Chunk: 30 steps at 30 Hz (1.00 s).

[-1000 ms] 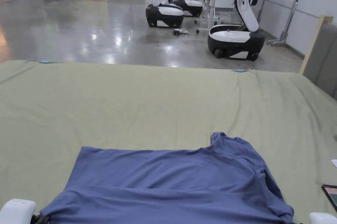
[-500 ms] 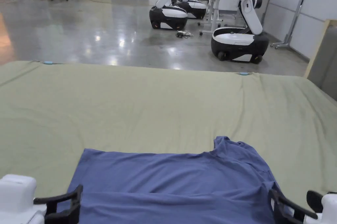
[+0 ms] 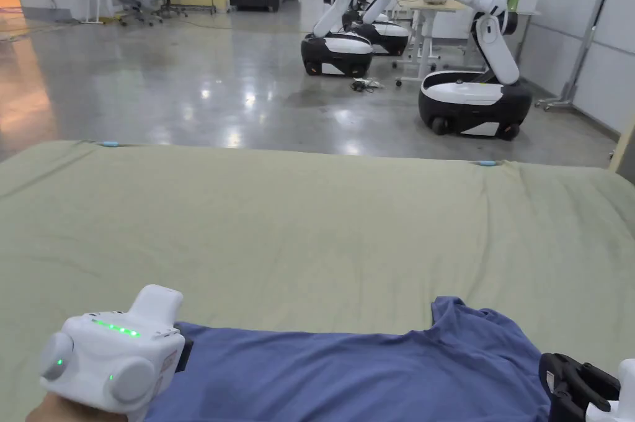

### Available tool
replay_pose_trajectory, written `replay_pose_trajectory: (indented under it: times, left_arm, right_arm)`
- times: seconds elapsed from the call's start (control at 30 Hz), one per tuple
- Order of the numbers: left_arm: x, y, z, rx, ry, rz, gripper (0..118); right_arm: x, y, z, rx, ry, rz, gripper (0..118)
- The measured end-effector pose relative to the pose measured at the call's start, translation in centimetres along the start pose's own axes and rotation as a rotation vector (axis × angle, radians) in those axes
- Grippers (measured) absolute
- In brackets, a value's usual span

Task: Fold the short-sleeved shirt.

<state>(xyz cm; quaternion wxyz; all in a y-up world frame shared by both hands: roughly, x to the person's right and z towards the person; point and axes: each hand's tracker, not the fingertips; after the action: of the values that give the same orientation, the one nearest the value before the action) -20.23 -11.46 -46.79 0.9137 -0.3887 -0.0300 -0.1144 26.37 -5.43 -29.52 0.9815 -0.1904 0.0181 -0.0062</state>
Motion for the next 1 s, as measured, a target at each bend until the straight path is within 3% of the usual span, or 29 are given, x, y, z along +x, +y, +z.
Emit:
replay_pose_trajectory:
  times: [0.03, 0.07, 0.13, 0.23, 0.3, 0.33, 0.37, 0.4, 0.43, 0.5, 0.53, 0.57, 0.6, 0.63, 0.8, 0.83, 0.87, 0.93, 1.0]
  left_arm:
    - [-0.4, 0.8, -1.8, -0.045, 0.014, -0.008, 94]
    - [-0.8, 1.3, -3.4, -0.055, 0.028, -0.008, 118]
    - [-1.4, 2.2, -5.7, -0.016, 0.046, -0.008, 113]
    - [-1.2, 2.9, -8.3, -0.094, 0.059, 0.014, 113]
    - [-1.0, 2.8, -9.9, -0.127, 0.059, 0.002, 103]
    - [-0.7, 2.7, -10.6, -0.153, 0.051, -0.013, 86]
    - [0.0, 2.6, -10.7, -0.170, 0.048, -0.036, 86]
    - [0.5, 2.5, -10.8, -0.186, 0.050, -0.064, 78]
    - [1.0, 2.2, -10.6, -0.174, 0.005, -0.073, 66]
    - [2.1, 2.4, -9.8, -0.159, -0.003, -0.069, 26]
    - [2.8, 2.5, -9.3, -0.136, 0.024, -0.119, 12]
    - [3.2, 2.5, -8.8, -0.124, 0.033, -0.135, 7]
    - [3.4, 2.6, -8.0, -0.103, 0.028, -0.120, 6]
    - [3.0, 3.1, -7.3, -0.072, 0.008, -0.098, 6]
    - [2.7, 4.6, -3.9, 0.006, -0.006, -0.072, 6]
    - [2.8, 4.9, -3.4, 0.010, -0.007, -0.077, 6]
    - [3.0, 5.1, -3.0, 0.015, -0.008, -0.082, 6]
    - [2.7, 5.5, -2.8, 0.027, -0.016, -0.085, 6]
    - [2.9, 5.8, -2.4, 0.038, -0.017, -0.083, 6]
  right_arm:
    - [0.5, 0.0, -0.5, -0.015, -0.007, 0.000, 14]
    - [1.0, 0.2, -0.9, -0.028, -0.018, 0.002, 14]
    - [2.3, 0.7, -2.0, -0.060, -0.036, 0.016, 13]
    - [4.7, 2.0, -4.6, -0.092, -0.060, 0.024, 13]
    - [6.2, 3.2, -7.2, -0.146, -0.081, 0.045, 14]
    - [7.1, 3.7, -8.9, -0.176, -0.086, 0.054, 14]
    - [7.9, 4.2, -10.7, -0.212, -0.082, 0.053, 14]
    - [8.6, 4.5, -12.6, -0.245, -0.076, 0.041, 14]
    - [9.3, 4.6, -14.9, -0.299, -0.056, 0.039, 15]
    - [10.2, 4.4, -18.8, -0.397, -0.057, 0.050, 18]
    - [10.4, 4.0, -20.8, -0.428, -0.066, 0.054, 27]
    - [10.7, 3.5, -22.4, -0.459, -0.055, 0.050, 44]
    - [11.0, 2.8, -23.9, -0.496, -0.055, 0.047, 75]
    - [11.1, 2.0, -25.5, -0.538, -0.075, 0.051, 90]
    - [10.9, -1.2, -29.5, -0.673, -0.089, 0.076, 92]
    - [10.7, -1.7, -30.0, -0.709, -0.097, 0.083, 91]
    - [10.4, -1.9, -29.9, -0.750, -0.086, 0.082, 82]
    - [10.0, -1.6, -29.3, -0.701, -0.047, 0.050, 50]
    - [9.5, -0.9, -28.5, -0.676, -0.052, 0.073, 4]
